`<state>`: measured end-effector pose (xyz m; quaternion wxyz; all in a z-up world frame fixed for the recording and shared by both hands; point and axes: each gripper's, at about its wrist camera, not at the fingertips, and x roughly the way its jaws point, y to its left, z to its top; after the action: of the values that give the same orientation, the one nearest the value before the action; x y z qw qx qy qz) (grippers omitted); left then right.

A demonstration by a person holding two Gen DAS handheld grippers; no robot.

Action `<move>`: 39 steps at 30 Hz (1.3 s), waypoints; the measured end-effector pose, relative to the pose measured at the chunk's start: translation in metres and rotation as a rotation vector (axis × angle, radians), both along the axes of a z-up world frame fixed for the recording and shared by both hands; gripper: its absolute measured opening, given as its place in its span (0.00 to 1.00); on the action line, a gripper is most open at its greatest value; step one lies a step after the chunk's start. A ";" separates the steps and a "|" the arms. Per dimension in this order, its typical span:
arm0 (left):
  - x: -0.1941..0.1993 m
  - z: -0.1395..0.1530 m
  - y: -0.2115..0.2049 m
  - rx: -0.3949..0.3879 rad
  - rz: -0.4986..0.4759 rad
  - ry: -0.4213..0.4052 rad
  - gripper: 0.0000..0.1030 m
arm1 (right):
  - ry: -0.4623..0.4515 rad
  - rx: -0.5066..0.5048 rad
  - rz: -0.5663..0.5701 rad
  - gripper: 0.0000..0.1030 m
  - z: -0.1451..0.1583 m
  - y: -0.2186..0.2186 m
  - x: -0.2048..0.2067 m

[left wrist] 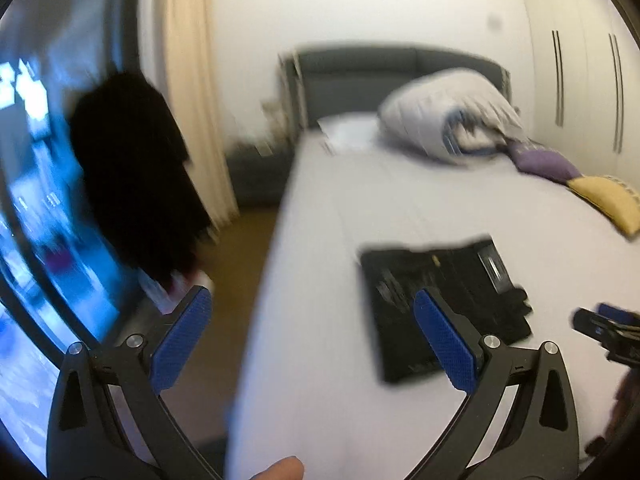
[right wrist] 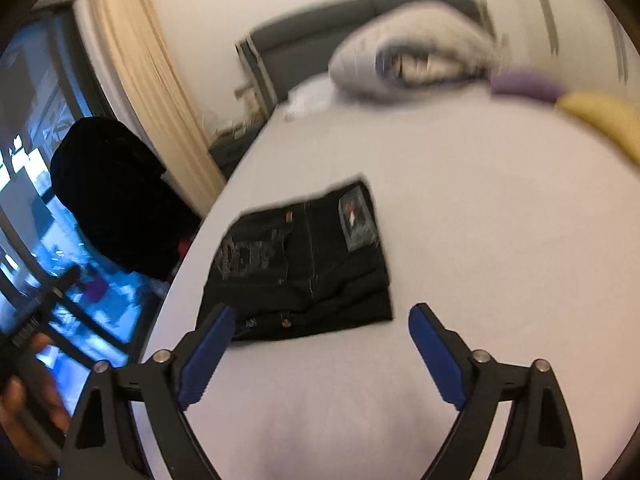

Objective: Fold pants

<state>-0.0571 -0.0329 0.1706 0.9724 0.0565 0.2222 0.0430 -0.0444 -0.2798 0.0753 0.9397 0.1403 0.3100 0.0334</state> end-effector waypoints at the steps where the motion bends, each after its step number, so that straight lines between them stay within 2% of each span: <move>1: -0.015 0.014 0.000 0.023 0.023 -0.048 1.00 | -0.050 -0.028 -0.024 1.00 0.012 0.001 -0.009; 3: -0.045 0.045 0.001 0.046 0.064 -0.152 1.00 | -0.172 -0.085 -0.083 1.00 0.040 0.002 -0.030; 5: -0.067 0.067 0.000 0.052 0.090 -0.212 1.00 | -0.259 -0.138 -0.129 1.00 0.065 0.005 -0.044; 9: -0.094 0.101 -0.001 0.051 -0.015 -0.167 1.00 | -0.406 -0.212 -0.209 1.00 0.114 0.010 -0.077; 11: -0.105 0.112 -0.002 0.061 0.000 -0.156 1.00 | -0.449 -0.214 -0.221 1.00 0.133 0.011 -0.091; 13: -0.112 0.121 -0.001 0.030 0.016 -0.130 1.00 | -0.469 -0.201 -0.219 1.00 0.150 0.010 -0.100; 15: -0.112 0.124 0.004 -0.066 -0.015 -0.042 1.00 | -0.462 -0.188 -0.213 1.00 0.162 0.009 -0.107; 17: -0.109 0.123 0.006 -0.122 -0.035 0.022 1.00 | -0.456 -0.175 -0.190 1.00 0.169 0.009 -0.115; 20: -0.110 0.113 0.001 -0.111 -0.021 0.074 1.00 | -0.413 -0.168 -0.171 1.00 0.170 0.007 -0.119; 23: -0.101 0.097 -0.005 -0.119 -0.031 0.136 1.00 | -0.313 -0.197 -0.185 1.00 0.161 0.009 -0.116; 30: -0.081 0.048 -0.013 -0.147 -0.033 0.269 1.00 | -0.096 -0.160 -0.171 1.00 0.115 0.014 -0.089; 39: -0.044 0.005 -0.015 -0.153 -0.029 0.346 1.00 | -0.011 -0.196 -0.142 1.00 0.093 0.030 -0.073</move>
<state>-0.1013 -0.0482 0.1753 0.9216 -0.0077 0.3882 0.0017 -0.1169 -0.2500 0.1688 0.9507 0.0690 0.2957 -0.0630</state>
